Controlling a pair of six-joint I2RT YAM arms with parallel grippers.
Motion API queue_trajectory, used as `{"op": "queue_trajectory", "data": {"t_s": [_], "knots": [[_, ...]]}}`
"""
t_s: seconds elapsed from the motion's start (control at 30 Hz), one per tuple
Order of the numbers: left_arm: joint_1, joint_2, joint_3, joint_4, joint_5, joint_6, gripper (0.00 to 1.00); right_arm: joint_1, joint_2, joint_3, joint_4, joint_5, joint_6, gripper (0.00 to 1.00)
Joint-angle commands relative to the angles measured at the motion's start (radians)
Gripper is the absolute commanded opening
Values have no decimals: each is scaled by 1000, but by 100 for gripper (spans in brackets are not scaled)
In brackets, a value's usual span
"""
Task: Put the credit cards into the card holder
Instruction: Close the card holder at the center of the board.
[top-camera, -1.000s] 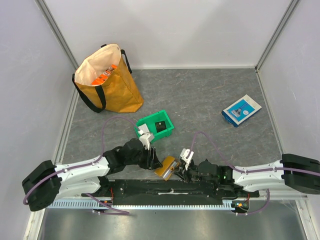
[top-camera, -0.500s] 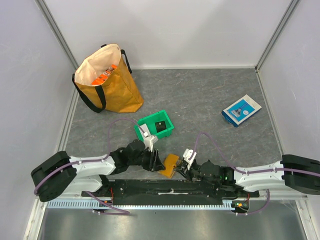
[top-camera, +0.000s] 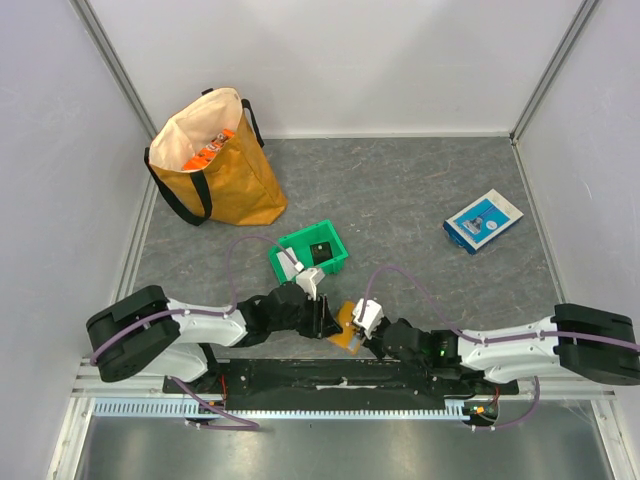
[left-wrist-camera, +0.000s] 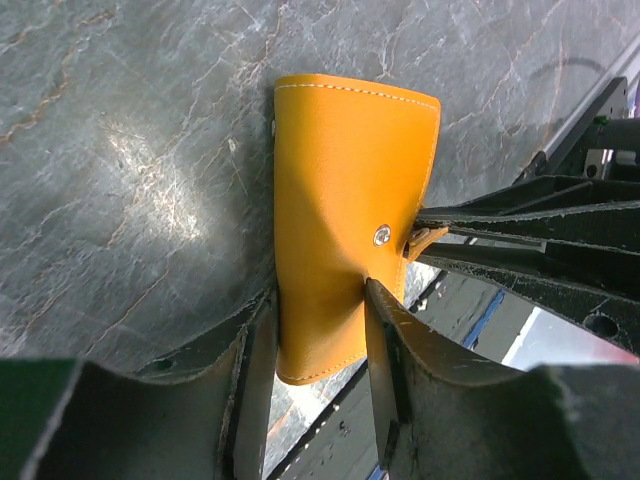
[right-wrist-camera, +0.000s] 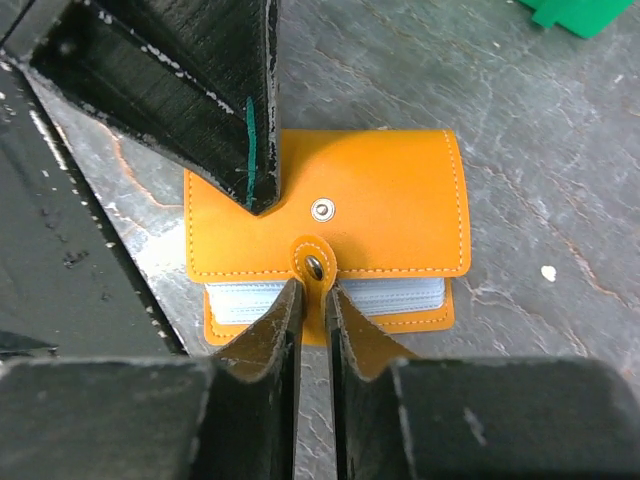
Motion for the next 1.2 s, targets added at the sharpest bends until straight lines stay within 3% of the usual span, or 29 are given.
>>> {"op": "queue_trajectory", "data": {"t_s": [0.0, 0.03, 0.07, 0.1, 0.23, 0.4, 0.5, 0.6, 0.67, 0.9, 1.0, 1.17], "knots": [[-59, 59, 15, -45, -86, -88, 46, 7, -28, 98, -42, 84, 26, 22], [-67, 61, 19, -56, -101, -94, 46, 7, -44, 104, -62, 105, 43, 25], [-69, 62, 26, -67, -113, -97, 46, 7, -65, 110, -84, 125, 73, 45], [-75, 64, 32, -84, -130, -102, 46, 7, -84, 114, -105, 156, 110, 53], [-90, 62, 56, -119, -146, -102, 47, 7, -173, 133, -216, 179, 265, 59], [-102, 55, 88, -138, -175, -103, 49, 7, -298, 127, -355, 248, 539, 59], [-108, 45, 113, -153, -181, -103, 50, 7, -407, 124, -484, 325, 716, 55], [-113, 30, 137, -183, -181, -100, 51, 7, -493, 121, -594, 377, 869, 40], [-115, 1, 147, -194, -182, -89, 52, 6, -528, 116, -683, 399, 972, 38], [-115, -19, 185, -259, -198, 19, 52, 7, -478, 105, -817, 408, 1168, 18], [-112, -27, 190, -257, -207, 62, 48, 7, -428, 110, -837, 406, 1205, 13], [-113, 11, 220, -251, -193, 112, 32, 7, -369, 116, -834, 397, 1227, 6]]}}
